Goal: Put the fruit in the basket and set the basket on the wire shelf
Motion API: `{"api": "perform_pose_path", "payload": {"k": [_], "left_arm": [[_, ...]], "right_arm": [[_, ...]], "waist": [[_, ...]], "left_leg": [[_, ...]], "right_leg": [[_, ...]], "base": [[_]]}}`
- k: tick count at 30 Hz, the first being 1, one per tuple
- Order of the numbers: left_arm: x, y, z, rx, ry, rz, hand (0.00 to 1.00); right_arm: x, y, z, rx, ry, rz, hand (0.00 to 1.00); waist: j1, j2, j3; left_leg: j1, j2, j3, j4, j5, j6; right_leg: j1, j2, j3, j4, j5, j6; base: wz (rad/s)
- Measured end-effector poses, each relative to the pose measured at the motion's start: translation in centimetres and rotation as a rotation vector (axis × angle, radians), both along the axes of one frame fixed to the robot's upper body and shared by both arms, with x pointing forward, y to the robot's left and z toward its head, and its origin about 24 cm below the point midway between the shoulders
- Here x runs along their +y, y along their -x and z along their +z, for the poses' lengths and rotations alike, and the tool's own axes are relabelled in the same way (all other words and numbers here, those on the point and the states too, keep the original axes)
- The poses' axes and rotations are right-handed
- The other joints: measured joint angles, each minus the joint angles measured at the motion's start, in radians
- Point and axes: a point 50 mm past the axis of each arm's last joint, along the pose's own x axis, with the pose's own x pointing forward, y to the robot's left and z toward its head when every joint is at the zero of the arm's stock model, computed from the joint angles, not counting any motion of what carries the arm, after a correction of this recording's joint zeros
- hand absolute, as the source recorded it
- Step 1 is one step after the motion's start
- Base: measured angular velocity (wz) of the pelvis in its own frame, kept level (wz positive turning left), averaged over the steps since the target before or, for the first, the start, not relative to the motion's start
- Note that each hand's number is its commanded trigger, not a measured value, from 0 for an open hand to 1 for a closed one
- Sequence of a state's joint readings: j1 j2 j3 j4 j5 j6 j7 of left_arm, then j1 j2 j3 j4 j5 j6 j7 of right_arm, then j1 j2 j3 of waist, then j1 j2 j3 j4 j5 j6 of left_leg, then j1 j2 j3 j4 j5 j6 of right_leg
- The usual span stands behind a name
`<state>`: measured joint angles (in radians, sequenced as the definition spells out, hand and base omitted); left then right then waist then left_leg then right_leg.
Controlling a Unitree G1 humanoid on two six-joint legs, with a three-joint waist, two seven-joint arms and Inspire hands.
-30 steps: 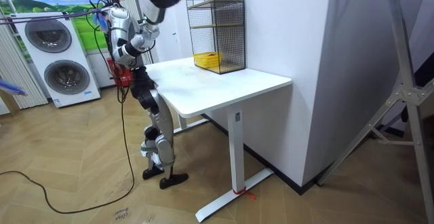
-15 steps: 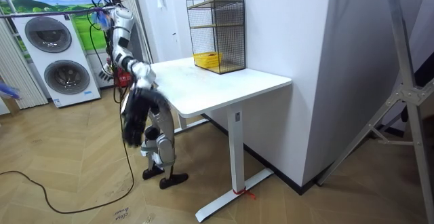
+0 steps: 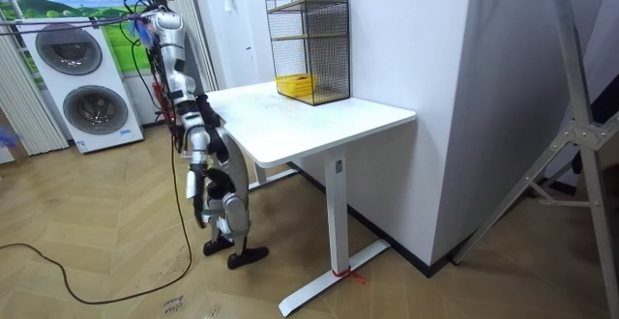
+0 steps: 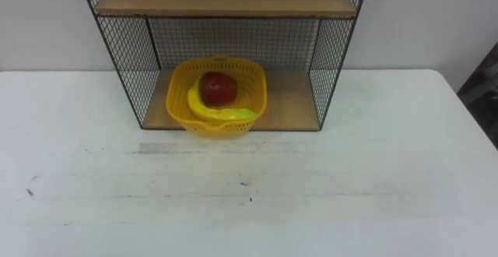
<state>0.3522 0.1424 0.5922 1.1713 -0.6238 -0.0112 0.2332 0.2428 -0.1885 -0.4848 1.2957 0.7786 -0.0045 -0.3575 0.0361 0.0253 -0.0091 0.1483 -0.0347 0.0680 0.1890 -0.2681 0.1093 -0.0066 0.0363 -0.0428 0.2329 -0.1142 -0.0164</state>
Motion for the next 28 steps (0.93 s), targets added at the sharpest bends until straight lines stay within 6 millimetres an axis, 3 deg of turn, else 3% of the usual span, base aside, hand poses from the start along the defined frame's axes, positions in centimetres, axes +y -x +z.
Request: {"api": "perform_pose_path", "payload": {"k": [3, 6, 9, 11, 15, 22, 28], "left_arm": [[-0.8, -1.8, -0.7, 0.068, 0.100, -0.315, 0.00], [-1.7, -3.3, -1.2, 0.173, 0.176, -0.645, 0.00], [-2.7, -5.6, -1.7, 0.249, 0.206, -0.940, 0.00], [-3.3, -6.8, -1.9, 0.264, 0.212, -1.049, 0.00], [-4.3, -7.6, -2.1, 0.259, 0.236, -1.127, 0.00], [-5.4, -8.0, -2.4, 0.243, 0.258, -1.155, 0.00], [-5.5, -7.9, -2.4, 0.243, 0.259, -1.151, 0.00]], "right_arm": [[0.5, -1.7, -0.5, 0.070, -0.093, 0.391, 0.00], [1.0, -2.8, -0.8, 0.157, -0.169, 0.671, 0.00], [1.5, -3.5, -1.0, 0.239, -0.214, 0.889, 0.00], [1.8, -3.9, -1.2, 0.274, -0.238, 0.991, 0.00], [3.3, -5.0, -1.7, 0.279, -0.290, 1.120, 0.00], [4.4, -6.6, -2.0, 0.245, -0.312, 1.184, 0.00], [4.6, -6.8, -2.0, 0.237, -0.321, 1.197, 0.00]], "waist": [[0.000, 0.000, 0.0021], [-0.010, 0.001, 0.0033], [-0.017, 0.000, 0.0046], [-0.028, -0.003, 0.0081], [-0.034, -0.017, 0.0256], [-0.033, -0.034, 0.0275], [-0.032, -0.037, 0.0195]], "left_leg": [[0.012, 0.005, 0.013, -0.005, 0.000, 0.000], [0.026, 0.007, 0.024, -0.010, 0.000, 0.000], [0.029, 0.007, 0.024, -0.011, -0.001, -0.002], [0.031, 0.007, 0.024, -0.014, -0.001, -0.002], [0.025, 0.007, 0.024, -0.015, -0.001, -0.002], [-0.001, 0.006, 0.027, -0.013, 0.003, -0.001], [0.002, 0.006, 0.030, -0.014, 0.003, -0.001]], "right_leg": [[0.013, 0.011, 0.011, -0.013, 0.014, -0.001], [0.021, 0.017, 0.018, -0.013, 0.017, -0.004], [0.024, 0.020, 0.024, -0.012, 0.017, -0.005], [0.024, 0.019, 0.024, -0.014, 0.017, -0.005], [0.016, 0.018, 0.026, -0.013, 0.016, -0.005], [-0.009, 0.021, 0.034, -0.016, 0.018, -0.003], [-0.006, 0.023, 0.037, -0.016, 0.019, -0.004]], "base": [[-0.17], [-0.11], [-0.01], [0.00], [0.00], [0.00], [0.00]]}}
